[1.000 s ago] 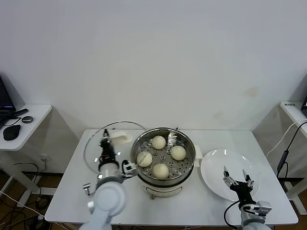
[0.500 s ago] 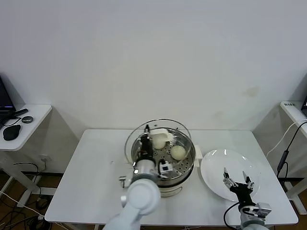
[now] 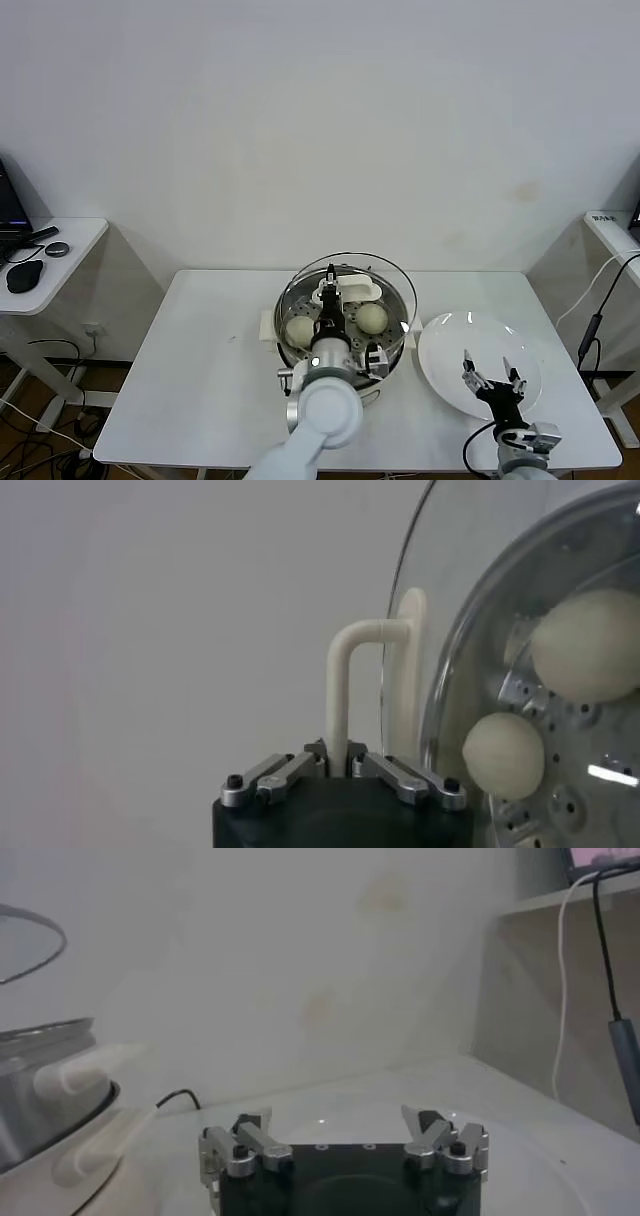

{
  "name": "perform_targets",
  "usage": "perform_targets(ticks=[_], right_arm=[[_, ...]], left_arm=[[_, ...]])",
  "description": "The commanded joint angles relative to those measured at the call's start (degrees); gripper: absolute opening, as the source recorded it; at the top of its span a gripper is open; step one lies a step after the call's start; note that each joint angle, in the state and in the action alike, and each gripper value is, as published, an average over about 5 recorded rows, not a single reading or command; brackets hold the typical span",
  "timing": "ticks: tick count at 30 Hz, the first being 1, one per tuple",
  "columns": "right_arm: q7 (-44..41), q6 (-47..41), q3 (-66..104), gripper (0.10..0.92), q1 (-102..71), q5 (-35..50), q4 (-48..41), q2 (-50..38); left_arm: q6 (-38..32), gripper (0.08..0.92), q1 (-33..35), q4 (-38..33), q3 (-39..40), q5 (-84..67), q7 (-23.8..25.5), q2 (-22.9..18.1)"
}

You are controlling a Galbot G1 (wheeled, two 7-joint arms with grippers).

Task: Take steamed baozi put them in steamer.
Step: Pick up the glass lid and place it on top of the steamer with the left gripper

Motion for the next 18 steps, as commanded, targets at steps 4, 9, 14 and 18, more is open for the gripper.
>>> perform_targets(ticks=[4,9,14,18], right_arm=[[0.0,0.2,0.0,0.823,-0.1,-0.1,-0.2,0.0],[-0.1,0.3,-0.1,0.823,-0.2,-0.2,-0.4,0.0],[0.0,0.4,-0.2,0.823,-0.1,-0.4,-0.6,0.1],[0.0,0.4,-0.4,0.823,0.0,-0.6,-0.6,0.4]], left_arm=[[0.1,0.168,0.4,6.3,0.3,4.7,-3.0,-0.4],[0.0,0.168,1.3,6.0,-0.3,5.3,-3.1,-0.3],[0.0,0.168,1.5,5.9,-0.5,5.1,-3.1,-0.1],[0.0,0.168,1.5,6.2,-0.5,4.7,-3.2,-0.1]])
